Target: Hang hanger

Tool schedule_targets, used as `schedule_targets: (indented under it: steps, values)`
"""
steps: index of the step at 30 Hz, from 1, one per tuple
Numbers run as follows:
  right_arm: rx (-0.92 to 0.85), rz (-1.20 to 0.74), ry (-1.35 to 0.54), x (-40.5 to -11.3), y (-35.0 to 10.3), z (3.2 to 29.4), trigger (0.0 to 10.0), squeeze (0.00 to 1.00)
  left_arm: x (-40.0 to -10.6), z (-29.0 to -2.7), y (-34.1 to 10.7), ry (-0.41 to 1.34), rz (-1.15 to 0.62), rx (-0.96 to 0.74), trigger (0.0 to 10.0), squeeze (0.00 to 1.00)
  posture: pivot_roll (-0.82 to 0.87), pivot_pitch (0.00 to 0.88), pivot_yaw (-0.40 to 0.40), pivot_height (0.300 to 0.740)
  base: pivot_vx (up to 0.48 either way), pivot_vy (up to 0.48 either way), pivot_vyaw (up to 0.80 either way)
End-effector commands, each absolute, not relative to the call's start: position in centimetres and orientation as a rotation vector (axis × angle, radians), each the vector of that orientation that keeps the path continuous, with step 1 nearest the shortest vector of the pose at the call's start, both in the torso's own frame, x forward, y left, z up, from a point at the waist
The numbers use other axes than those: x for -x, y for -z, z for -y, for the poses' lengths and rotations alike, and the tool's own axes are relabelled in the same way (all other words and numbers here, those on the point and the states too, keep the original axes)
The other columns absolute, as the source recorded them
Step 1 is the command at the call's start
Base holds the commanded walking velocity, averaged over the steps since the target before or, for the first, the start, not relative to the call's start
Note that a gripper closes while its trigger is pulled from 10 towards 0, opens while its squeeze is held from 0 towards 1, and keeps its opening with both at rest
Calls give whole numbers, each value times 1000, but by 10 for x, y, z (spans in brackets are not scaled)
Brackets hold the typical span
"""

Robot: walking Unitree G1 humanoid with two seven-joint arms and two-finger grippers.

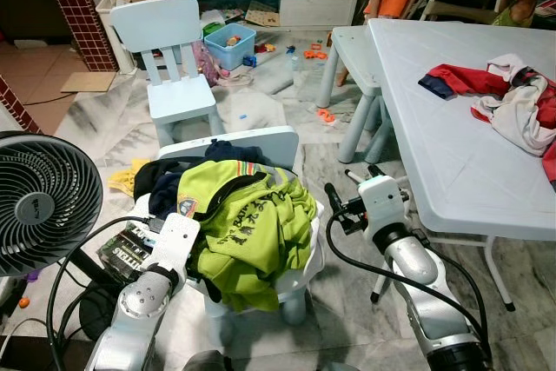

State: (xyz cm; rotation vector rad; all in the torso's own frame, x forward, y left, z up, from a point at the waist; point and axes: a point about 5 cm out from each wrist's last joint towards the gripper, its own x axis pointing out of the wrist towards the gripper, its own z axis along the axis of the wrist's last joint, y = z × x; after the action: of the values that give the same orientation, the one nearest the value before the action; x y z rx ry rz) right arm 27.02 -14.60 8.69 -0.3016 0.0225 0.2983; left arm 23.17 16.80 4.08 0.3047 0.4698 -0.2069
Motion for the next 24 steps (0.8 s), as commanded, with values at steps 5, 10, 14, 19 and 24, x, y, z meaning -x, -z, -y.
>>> schedule_targets:
  steps: [5, 10, 14, 19, 24]
  values:
    - [312, -9, -306, -271, -90, 145, 10000, 0, -245, -162, -40, 265, -494, -234, 10000, 0, 23, 0, -12, 740, 0, 0, 0]
    - [312, -7, -306, -271, -90, 145, 10000, 0, -249, -158, -36, 297, -508, -168, 0, 0, 18, 0, -9, 740, 0, 0, 0]
    - [311, -11, -303, -270, -89, 145, 10000, 0, -249, -155, -34, 318, -518, -165, 0, 0, 17, 0, -4, 740, 0, 0, 0]
    - [306, -15, -298, -272, -88, 145, 10000, 0, -252, -157, -36, 303, -502, -172, 0, 0, 24, 0, 1, 740, 0, 0, 0]
    - [265, -36, -284, -273, -85, 145, 10000, 0, -262, -159, -44, 282, -445, -181, 0, 0, 21, 0, 13, 740, 0, 0, 0]
